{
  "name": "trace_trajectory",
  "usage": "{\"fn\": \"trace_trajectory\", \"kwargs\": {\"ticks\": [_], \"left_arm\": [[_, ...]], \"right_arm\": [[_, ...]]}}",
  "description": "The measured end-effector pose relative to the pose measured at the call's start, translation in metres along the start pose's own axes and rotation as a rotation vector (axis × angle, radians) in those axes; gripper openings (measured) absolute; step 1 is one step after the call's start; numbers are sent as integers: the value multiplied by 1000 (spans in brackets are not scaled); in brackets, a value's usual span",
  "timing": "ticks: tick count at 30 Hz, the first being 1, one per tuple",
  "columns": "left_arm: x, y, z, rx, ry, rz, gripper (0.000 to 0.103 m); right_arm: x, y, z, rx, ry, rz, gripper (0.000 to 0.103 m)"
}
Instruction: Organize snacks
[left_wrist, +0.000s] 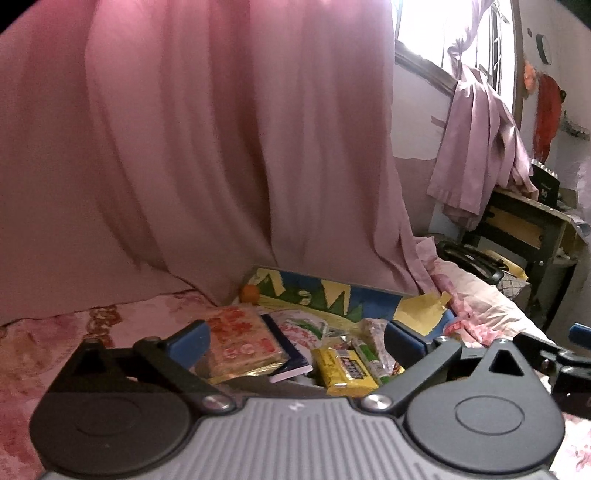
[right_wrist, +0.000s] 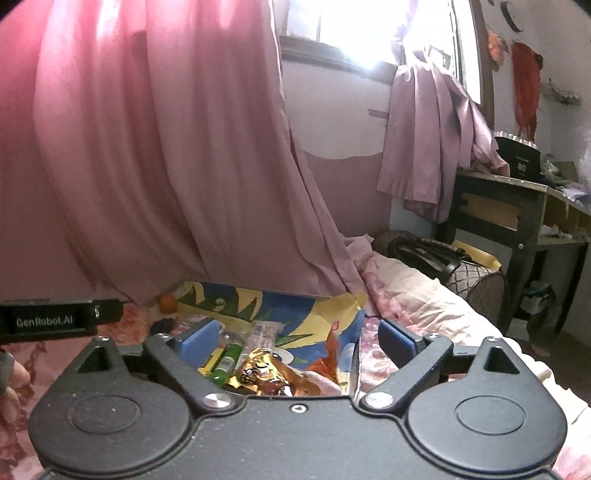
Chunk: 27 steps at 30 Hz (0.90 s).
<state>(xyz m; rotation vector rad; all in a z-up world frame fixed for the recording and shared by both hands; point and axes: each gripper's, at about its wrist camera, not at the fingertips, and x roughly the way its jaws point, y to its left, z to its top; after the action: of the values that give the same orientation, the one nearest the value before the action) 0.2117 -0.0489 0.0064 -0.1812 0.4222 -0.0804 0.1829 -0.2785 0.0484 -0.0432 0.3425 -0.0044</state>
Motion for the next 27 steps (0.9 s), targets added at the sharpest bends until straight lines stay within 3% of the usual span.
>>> {"fn": "trace_trajectory", "kwargs": {"ticks": [16,27], "left_arm": [[-71,20,-12,-14,-14,43,102],[-114,18,-34,19,-28,39,102]], "right_arm": [[-60,15,-10,45,-17,42,102],[-94,25,-25,72,1,61,102]]}}
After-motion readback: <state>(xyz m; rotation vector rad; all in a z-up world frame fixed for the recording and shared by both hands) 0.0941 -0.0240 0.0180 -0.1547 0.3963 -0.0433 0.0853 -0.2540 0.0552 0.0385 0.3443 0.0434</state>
